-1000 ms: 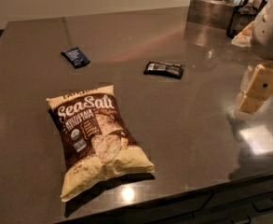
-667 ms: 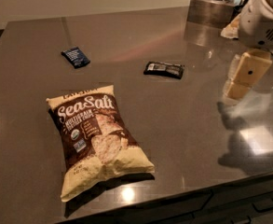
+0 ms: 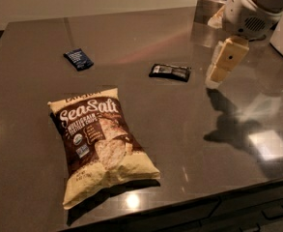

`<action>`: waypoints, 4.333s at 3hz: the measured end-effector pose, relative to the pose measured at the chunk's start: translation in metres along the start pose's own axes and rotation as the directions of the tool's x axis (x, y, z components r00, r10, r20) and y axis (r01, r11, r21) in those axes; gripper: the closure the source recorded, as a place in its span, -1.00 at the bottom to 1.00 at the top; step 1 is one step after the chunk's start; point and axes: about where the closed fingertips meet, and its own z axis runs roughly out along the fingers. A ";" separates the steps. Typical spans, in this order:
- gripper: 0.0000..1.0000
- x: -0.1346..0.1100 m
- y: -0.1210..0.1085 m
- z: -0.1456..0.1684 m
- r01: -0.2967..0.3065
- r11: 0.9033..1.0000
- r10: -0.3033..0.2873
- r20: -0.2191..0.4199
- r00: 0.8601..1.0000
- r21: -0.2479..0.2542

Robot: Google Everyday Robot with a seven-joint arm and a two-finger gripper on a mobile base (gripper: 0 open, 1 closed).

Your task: Move rxbar chocolate near brown chip bag

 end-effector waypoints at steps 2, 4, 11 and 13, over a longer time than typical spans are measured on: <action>-1.00 -0.032 -0.031 0.070 0.006 0.998 -0.001 0.077 0.997 -0.056; -1.00 -0.042 -0.051 0.119 -0.014 0.995 0.024 0.101 0.995 -0.098; 0.76 -0.044 -0.068 0.167 0.004 0.976 0.020 0.109 0.994 -0.219; 1.00 -0.084 0.017 0.149 0.181 0.944 -0.134 0.182 0.974 -0.275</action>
Offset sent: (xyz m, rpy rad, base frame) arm 0.0791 0.0584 -0.0635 0.1024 0.0548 0.0536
